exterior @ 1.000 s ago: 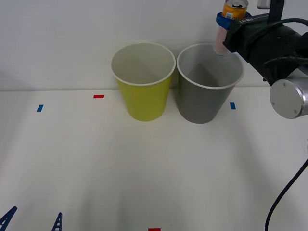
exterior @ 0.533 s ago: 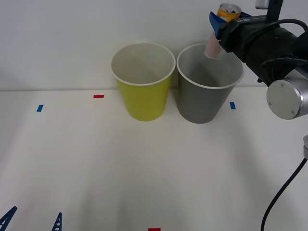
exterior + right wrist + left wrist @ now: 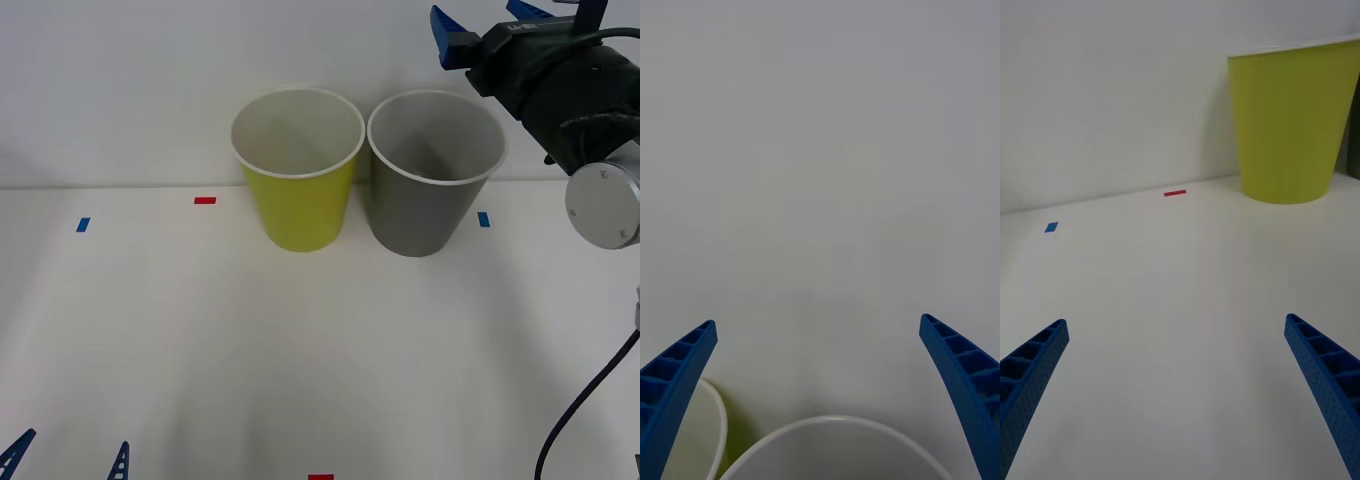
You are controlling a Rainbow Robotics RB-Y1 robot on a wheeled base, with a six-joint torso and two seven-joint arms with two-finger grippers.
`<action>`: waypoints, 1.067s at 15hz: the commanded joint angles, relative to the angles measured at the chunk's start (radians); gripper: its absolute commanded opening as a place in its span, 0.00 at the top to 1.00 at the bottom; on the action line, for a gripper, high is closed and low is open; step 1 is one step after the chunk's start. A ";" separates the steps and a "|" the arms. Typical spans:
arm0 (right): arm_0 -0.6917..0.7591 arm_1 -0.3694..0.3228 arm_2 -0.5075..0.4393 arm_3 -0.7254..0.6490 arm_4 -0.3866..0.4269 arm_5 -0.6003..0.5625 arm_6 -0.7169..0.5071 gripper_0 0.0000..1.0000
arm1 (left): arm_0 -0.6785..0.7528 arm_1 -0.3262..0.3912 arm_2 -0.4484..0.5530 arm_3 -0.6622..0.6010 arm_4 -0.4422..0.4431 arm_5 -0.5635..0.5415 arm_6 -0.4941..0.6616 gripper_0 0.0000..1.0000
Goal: Put cans in the gray bin and PET bottles in the light green bin.
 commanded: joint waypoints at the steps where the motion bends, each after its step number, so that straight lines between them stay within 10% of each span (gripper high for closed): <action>1: 0.117 0.003 -0.051 -0.167 -0.013 0.002 -0.016 0.08 | 0.000 0.000 0.000 0.000 0.000 0.000 0.000 0.00; 7: 0.599 -0.005 -0.071 -0.537 -0.025 0.000 -0.027 0.08 | 0.000 0.000 0.000 0.000 0.000 0.000 0.000 0.00; 16: 0.948 0.038 -0.064 -0.546 -0.045 -0.010 -0.007 0.08 | 0.000 0.000 0.000 0.000 0.000 0.000 0.000 0.00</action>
